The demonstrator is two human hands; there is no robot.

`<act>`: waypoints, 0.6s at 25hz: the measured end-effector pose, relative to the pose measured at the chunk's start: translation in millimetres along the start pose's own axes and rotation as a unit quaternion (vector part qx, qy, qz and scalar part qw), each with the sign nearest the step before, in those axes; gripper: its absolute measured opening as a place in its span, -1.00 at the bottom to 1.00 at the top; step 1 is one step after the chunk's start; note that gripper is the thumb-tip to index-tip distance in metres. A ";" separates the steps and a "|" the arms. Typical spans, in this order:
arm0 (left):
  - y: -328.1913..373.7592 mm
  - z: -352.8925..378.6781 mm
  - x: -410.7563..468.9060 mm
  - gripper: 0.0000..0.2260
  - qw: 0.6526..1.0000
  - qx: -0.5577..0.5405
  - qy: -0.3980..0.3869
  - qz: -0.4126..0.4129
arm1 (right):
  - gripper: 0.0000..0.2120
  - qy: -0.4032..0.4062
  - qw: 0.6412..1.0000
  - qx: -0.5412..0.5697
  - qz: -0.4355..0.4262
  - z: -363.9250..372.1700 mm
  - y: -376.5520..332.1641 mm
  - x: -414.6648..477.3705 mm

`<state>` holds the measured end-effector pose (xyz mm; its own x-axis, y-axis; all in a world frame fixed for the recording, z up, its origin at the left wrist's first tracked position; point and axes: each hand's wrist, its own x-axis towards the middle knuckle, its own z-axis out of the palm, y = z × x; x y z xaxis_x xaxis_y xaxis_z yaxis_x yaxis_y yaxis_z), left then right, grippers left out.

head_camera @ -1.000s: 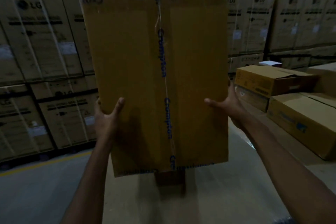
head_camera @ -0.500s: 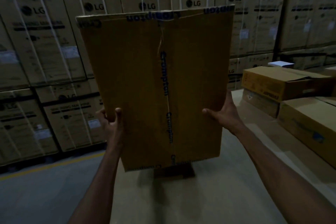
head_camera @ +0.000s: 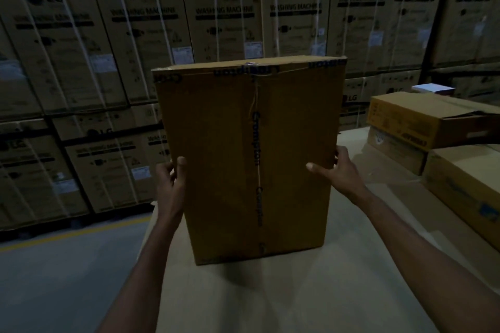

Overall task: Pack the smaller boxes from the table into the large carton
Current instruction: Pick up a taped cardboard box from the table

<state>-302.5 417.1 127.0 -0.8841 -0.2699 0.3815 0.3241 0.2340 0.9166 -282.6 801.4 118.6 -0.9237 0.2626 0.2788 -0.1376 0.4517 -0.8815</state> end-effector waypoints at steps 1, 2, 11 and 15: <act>7.3 -0.3 4.6 -0.41 1.000 0.001 -0.004 0.004 | -0.07 -0.004 1.000 0.030 0.005 -2.6 -5.6 0.3; 16.3 -0.3 7.7 -0.39 1.000 -0.002 -0.013 0.002 | -0.05 -0.010 0.998 0.060 0.007 -4.8 -11.8 -0.7; 137.7 -0.6 74.4 0.04 0.995 -0.095 0.028 -0.020 | -0.09 0.163 0.967 0.197 0.013 -31.2 -144.3 53.8; 168.6 7.2 89.5 -0.10 0.984 -0.137 0.053 -0.098 | -0.18 0.142 0.950 0.264 0.088 -36.4 -177.6 70.6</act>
<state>-329.4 439.1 314.8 -0.9032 -0.3849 0.1902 0.2412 -0.0885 0.9664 -310.4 770.7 308.7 -0.8254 0.5483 0.1345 -0.2194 -0.0920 -0.9713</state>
